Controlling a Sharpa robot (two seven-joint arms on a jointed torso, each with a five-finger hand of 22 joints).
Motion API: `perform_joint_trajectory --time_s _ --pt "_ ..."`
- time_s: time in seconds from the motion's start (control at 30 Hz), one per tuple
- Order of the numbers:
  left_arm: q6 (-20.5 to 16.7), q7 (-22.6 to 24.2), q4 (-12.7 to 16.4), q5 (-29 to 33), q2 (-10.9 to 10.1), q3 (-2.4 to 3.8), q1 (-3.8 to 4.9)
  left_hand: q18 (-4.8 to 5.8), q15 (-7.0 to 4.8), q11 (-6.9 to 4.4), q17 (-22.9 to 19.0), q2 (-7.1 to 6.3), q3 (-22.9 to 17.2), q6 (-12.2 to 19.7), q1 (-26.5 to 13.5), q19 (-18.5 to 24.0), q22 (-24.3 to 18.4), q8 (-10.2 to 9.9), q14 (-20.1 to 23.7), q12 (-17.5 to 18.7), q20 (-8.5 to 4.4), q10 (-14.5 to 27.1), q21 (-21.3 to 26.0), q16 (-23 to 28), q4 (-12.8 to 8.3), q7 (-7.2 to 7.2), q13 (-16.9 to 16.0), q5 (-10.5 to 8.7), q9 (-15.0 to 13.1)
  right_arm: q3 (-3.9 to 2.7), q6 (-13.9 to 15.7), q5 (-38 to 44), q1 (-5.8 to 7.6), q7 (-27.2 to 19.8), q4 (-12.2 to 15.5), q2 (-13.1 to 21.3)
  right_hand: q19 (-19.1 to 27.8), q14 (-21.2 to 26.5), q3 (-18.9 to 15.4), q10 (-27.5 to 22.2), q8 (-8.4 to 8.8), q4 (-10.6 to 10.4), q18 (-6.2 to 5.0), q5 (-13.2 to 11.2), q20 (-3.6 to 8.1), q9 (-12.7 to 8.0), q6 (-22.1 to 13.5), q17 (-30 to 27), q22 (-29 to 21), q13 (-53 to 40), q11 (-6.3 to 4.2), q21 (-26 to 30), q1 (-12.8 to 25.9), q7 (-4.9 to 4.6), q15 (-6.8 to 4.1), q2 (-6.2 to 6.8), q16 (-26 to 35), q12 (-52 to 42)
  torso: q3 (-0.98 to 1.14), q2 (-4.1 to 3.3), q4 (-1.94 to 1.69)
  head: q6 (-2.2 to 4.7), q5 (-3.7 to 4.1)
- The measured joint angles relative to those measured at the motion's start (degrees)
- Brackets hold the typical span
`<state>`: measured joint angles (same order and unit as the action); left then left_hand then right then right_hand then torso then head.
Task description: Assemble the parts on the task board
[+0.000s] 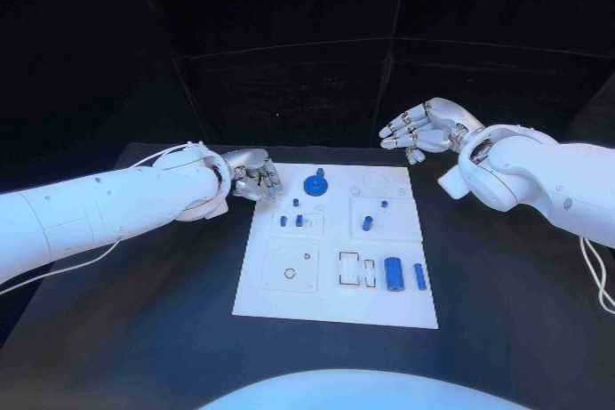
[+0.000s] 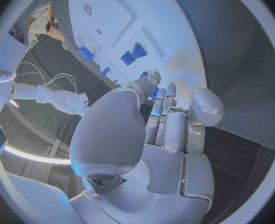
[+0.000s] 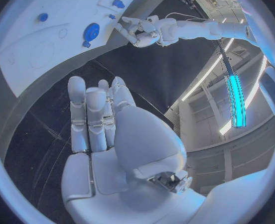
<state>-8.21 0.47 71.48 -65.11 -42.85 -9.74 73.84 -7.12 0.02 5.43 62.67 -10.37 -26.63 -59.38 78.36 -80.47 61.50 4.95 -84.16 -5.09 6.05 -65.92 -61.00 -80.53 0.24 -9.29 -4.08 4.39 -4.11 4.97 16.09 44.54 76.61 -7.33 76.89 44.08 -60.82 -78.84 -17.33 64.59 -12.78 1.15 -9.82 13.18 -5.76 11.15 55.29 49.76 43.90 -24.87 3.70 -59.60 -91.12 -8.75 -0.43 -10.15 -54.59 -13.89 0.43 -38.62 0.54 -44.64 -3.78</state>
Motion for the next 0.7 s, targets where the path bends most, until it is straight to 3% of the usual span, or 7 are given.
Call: perform_joint_trajectory --time_s 0.17,0.23,0.3,0.33,0.43,0.6,0.7 --pt "-4.61 4.33 2.15 10.81 -2.34 -0.01 0.05 0.0 0.29 -0.13 -3.03 1.06 -0.33 -1.05 -0.31 1.47 -3.05 0.54 0.38 -0.58 -0.1 -1.78 3.47 1.41 0.33 -0.07 -0.41 0.0 -0.18 0.01 -0.72 8.81 -0.24 1.63 0.08 -0.13 -2.3 -1.23 -0.05 -0.88 1.68 1.76 0.57 0.0 -0.28 -0.89 0.81 1.73 3.62 4.29 0.88 -2.75 -0.88 -0.28 0.41 -0.12 -2.22 3.49 0.03 -0.02 0.03 0.55 0.82" --pt "-6.91 7.35 3.6 18.57 -3.44 -0.05 0.06 -1.19 0.14 -0.43 -9.0 1.16 -0.33 -1.91 -0.4 4.15 -8.05 1.06 2.62 -1.14 -0.15 -2.51 9.16 4.32 0.33 0.04 -0.59 0.0 -0.28 0.01 -0.97 14.46 -0.81 2.76 0.39 -0.11 -3.26 -1.93 -0.22 -1.61 2.53 2.38 0.97 0.0 -0.6 -1.32 1.3 2.83 5.44 6.01 1.51 -4.12 -0.88 -0.36 0.73 -0.12 -3.5 4.89 0.06 -0.03 0.04 0.82 1.44" --pt "-8.1 9.46 4.59 23.87 -4.11 -0.08 0.06 -1.31 0.12 -0.51 -11.67 1.44 -0.16 -1.95 -0.68 5.44 -10.47 1.06 3.71 -1.14 -0.15 -2.59 11.96 5.75 0.5 0.08 -0.59 0.0 -0.28 0.01 -1.11 18.21 -1.3 3.62 0.61 -0.07 -3.61 -1.94 -0.39 -2.41 2.89 2.55 0.97 0.0 -0.59 -1.52 1.3 2.99 5.89 6.65 1.51 -4.49 -0.88 -0.36 0.73 -0.12 -3.81 5.38 0.07 -0.04 0.04 1.01 1.93" --pt "-8.67 10.69 5.17 26.95 -4.46 -0.08 0.06 -2.21 0.14 -0.51 -14.68 1.52 -0.09 -1.95 -0.77 6.95 -13.17 1.06 4.96 -1.41 -0.15 -2.59 15.14 7.4 0.56 0.08 -0.59 0.0 -0.28 0.02 -1.22 20.38 -1.6 4.16 0.74 -0.04 -3.62 -2.14 -0.58 -2.92 3.37 2.74 0.96 -0.22 -0.58 -1.72 1.3 3.17 6.26 7.35 1.65 -4.7 -0.88 -0.36 0.93 -0.12 -3.89 5.82 0.07 -0.04 0.04 1.11 2.14" --pt "-9.77 14.97 6.97 37.07 -5.47 -0.12 0.05 -2.19 0.28 -0.51 -19.23 2.31 -0.01 -1.95 -1.02 9.14 -17.17 1.06 6.88 -1.41 -0.07 -2.59 19.95 9.97 1.12 0.08 -0.59 0.01 -0.22 0.07 -1.78 27.34 -2.58 6.03 1.09 0.09 -3.91 -2.46 -0.93 -4.04 4.69 3.09 0.96 -0.41 -0.88 -2.37 1.05 3.46 6.92 8.69 1.95 -5.18 -0.77 -0.57 1.25 -0.01 -4.34 6.6 0.06 -0.06 0.04 1.48 2.61" --pt "-9.7 20.77 9.34 49.5 -6.6 -0.16 -0.05 -2.2 0.35 -0.29 -21.74 2.76 0.54 -1.95 -1.47 9.44 -18.4 1.06 7.87 -1.8 0.02 -2.37 21.42 11.36 1.68 0.08 -0.59 0.03 -0.18 0.07 -3.02 35.9 -3.94 8.56 1.39 0.34 -5.97 -3.48 -1.5 -4.43 6.92 3.66 1.84 -1.58 -0.87 -3.76 0.13 4.85 9.58 11.34 1.93 -7.26 0.42 -0.24 1.23 -0.33 -6.31 6.87 0.02 -0.1 0.04 1.94 3.15" --pt "-9.12 23.17 10.46 55.43 -6.99 -0.16 -0.1 -2.94 0.39 -0.29 -22.93 2.76 0.86 -1.95 -1.47 9.61 -18.74 1.06 8.41 -2.03 0.2 -2.37 21.96 11.98 1.99 0.08 -0.67 0.03 -0.18 0.07 -3.79 39.59 -4.6 9.57 1.72 0.35 -6.58 -3.89 -1.8 -4.43 7.54 3.96 1.85 -2.18 -0.9 -4.34 0.13 5.38 10.61 12.67 1.93 -8.02 0.78 -0.24 1.23 -0.23 -6.97 6.87 0.03 -0.12 0.06 1.99 3.3"
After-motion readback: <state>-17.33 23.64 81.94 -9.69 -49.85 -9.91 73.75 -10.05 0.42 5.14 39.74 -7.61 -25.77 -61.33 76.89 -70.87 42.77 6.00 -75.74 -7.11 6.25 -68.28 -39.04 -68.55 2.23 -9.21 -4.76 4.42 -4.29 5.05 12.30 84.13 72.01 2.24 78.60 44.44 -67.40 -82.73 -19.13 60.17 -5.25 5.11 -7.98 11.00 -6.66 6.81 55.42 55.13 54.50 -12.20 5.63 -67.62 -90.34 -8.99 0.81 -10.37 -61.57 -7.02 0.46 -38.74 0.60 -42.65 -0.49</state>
